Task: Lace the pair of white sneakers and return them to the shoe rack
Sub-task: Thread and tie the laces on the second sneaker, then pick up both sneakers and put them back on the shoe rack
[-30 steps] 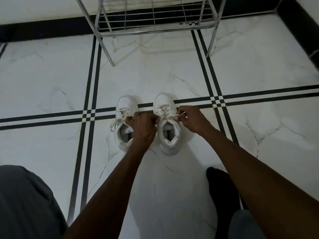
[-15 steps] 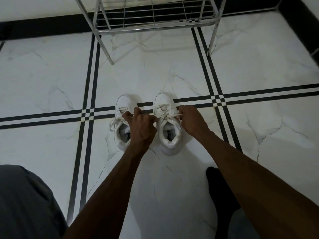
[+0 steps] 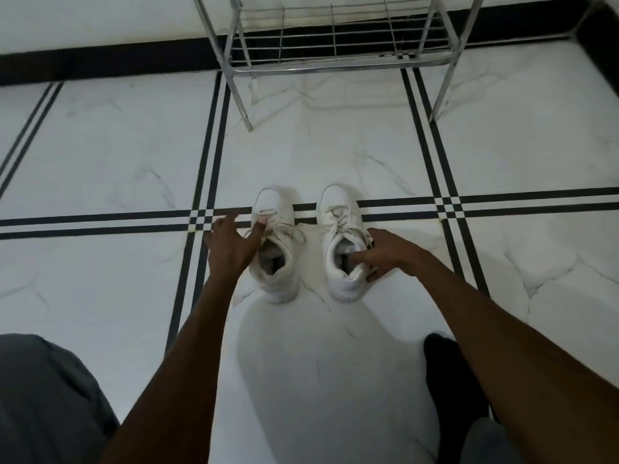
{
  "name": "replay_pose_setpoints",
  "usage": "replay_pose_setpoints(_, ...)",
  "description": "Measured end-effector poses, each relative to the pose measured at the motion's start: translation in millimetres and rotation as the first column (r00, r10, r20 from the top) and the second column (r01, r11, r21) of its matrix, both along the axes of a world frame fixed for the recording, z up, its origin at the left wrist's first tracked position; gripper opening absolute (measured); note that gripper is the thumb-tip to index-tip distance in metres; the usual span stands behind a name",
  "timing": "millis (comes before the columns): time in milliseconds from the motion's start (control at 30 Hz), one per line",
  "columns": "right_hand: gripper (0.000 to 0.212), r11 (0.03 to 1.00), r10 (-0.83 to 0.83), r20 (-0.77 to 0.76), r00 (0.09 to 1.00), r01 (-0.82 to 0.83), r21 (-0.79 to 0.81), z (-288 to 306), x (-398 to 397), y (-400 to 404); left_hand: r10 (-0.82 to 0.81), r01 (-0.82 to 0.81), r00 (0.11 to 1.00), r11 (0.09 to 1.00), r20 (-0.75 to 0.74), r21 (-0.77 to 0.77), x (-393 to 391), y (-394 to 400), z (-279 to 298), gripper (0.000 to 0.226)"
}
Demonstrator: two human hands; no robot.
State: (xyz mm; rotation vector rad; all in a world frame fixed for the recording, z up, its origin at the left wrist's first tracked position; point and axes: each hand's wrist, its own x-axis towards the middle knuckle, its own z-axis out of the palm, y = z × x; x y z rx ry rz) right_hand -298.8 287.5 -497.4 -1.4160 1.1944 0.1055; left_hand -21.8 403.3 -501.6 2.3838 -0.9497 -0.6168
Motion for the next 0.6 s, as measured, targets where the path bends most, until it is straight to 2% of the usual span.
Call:
replay_pose_setpoints(67,0.036,0.999,-0.02,0.009,1.0,0.02,-0.049,-0.4,8.8,3.7,0.045,-0.027,0.95,0.998,-0.309,0.061,0.9,13.3,7.2,0.086)
replay_pose_setpoints(133,0.036,0.994,-0.025,-0.008,1.0,0.024,-0.109,-1.7,15.6,7.0,0.082,0.019,0.804,0.986,-0.589,0.164,-2.9,23.2,11.6,0.062)
replay_pose_setpoints(167,0.035,0.99,-0.018,-0.02,1.0,0.015,-0.139,-2.4,18.8,8.7,0.085,0.048,0.753,0.982,-0.653,0.183,-3.6,27.2,10.4,0.056)
replay_pose_setpoints(233,0.033,0.981,0.004,-0.04,0.999,-0.012,-0.193,-3.4,25.0,11.4,0.09,0.041,0.73,0.984,-0.678,0.175,-2.4,30.5,0.5,0.062)
replay_pose_setpoints(400,0.029,0.982,-0.063,-0.018,0.998,0.059,-0.177,-3.7,36.8,14.9,0.074,-0.02,0.818,0.995,-0.571,0.101,-14.6,27.1,-11.3,0.062)
replay_pose_setpoints(600,0.028,0.937,-0.101,-0.064,0.993,0.074,-0.34,-12.6,39.2,18.2,0.055,-0.017,0.862,0.997,-0.504,0.08,-18.5,19.8,-12.0,0.059)
